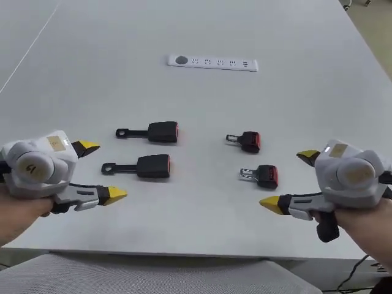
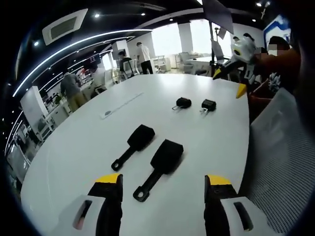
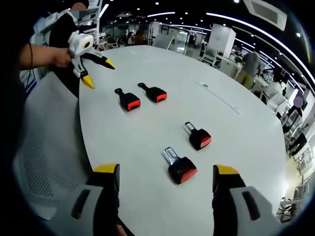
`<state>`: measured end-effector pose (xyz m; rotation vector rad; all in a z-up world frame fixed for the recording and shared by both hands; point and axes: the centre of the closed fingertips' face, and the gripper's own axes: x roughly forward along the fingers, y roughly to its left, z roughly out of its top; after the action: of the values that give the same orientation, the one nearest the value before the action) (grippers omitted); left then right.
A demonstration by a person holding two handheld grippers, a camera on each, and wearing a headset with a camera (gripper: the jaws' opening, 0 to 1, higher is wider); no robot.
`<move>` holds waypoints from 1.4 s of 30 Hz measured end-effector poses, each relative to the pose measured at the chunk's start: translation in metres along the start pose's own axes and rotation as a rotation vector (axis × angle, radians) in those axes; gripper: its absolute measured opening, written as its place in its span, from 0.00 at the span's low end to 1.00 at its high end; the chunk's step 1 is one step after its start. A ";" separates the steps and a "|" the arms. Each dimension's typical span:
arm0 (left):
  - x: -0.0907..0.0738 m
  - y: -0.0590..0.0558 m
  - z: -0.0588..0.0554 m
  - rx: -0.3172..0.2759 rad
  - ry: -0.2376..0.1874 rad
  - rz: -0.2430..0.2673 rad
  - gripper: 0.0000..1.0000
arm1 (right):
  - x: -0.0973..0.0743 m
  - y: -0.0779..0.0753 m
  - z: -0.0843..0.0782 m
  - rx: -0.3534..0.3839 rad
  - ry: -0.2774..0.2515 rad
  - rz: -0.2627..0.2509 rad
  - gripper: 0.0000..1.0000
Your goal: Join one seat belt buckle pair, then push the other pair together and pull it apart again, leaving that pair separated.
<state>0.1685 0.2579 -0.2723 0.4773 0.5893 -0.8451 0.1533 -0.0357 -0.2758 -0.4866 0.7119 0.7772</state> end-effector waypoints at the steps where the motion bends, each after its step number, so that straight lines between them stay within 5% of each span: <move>1: 0.001 0.000 0.000 0.002 0.002 -0.002 0.68 | 0.000 0.001 0.000 -0.002 0.003 0.005 0.78; 17: 0.024 0.000 0.000 0.084 0.038 -0.077 0.59 | 0.010 -0.004 0.009 -0.126 -0.005 0.052 0.62; 27: 0.041 -0.008 -0.001 0.194 0.085 -0.151 0.48 | 0.024 -0.007 0.000 -0.190 0.040 0.098 0.57; 36: 0.060 0.006 0.003 0.243 0.112 -0.162 0.45 | 0.040 -0.015 -0.011 -0.256 0.102 0.158 0.50; 42: 0.072 0.007 -0.002 0.267 0.145 -0.212 0.38 | 0.050 -0.022 -0.016 -0.254 0.127 0.189 0.44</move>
<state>0.2109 0.2234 -0.3197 0.7328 0.6720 -1.1050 0.1887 -0.0364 -0.3206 -0.7103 0.7884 1.0281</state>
